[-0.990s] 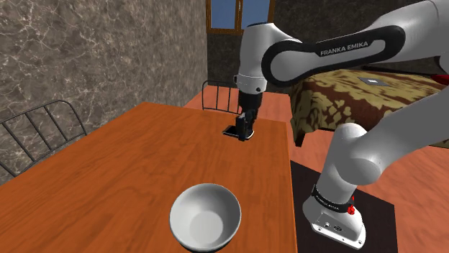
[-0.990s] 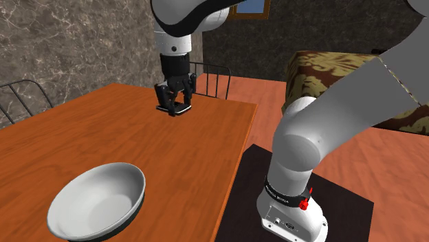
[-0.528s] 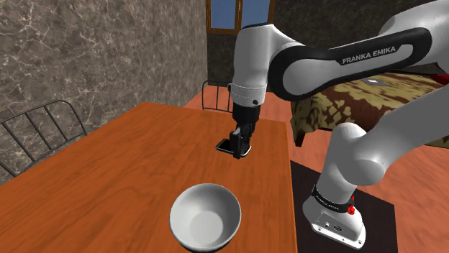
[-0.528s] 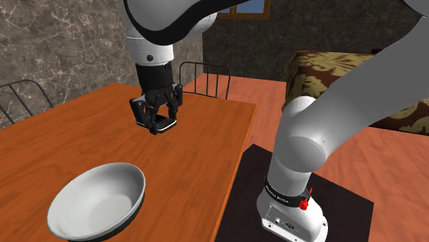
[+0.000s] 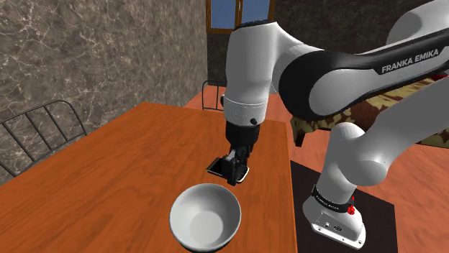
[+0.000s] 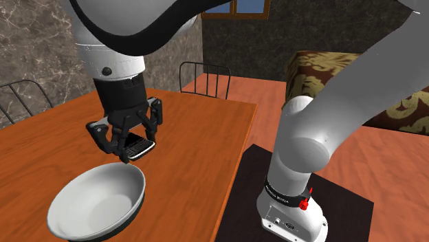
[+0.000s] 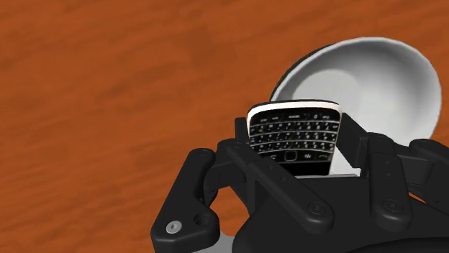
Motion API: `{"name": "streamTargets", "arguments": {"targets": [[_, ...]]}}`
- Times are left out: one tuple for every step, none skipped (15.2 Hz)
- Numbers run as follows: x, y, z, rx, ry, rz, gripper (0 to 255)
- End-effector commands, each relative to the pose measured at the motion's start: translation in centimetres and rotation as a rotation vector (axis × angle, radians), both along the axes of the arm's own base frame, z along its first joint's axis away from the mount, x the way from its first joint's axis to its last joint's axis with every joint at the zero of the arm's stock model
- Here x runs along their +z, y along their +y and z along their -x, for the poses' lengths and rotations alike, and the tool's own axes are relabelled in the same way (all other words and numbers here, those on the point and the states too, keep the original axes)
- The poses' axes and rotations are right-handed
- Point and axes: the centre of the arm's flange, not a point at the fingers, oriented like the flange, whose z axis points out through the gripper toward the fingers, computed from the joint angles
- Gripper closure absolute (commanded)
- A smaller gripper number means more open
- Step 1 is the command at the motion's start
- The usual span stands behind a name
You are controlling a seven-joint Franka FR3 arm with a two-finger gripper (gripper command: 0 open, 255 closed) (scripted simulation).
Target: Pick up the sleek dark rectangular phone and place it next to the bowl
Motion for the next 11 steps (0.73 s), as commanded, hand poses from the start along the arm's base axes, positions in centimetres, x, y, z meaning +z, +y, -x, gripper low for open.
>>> {"name": "streamTargets", "arguments": {"targets": [[-0.4,2.4,1.3,-0.001,0.001,0.000,255],[-0.4,3.6,1.9,-0.001,0.001,0.000,255],[-0.4,4.8,2.5,-0.001,0.001,0.000,255],[-0.4,6.0,3.1,-0.001,0.001,0.000,255],[-0.4,7.2,3.6,-0.001,0.001,0.000,255],[-0.4,8.4,4.2,-0.001,0.001,0.000,255],[-0.4,9.5,4.8,-0.001,0.001,0.000,255],[-0.4,10.7,5.4,-0.001,0.001,0.000,255],[-0.4,11.9,6.0,-0.001,0.001,0.000,255],[-0.4,13.1,6.5,-0.001,0.001,0.000,255],[-0.4,14.3,7.1,-0.001,0.001,-0.001,255]]}}
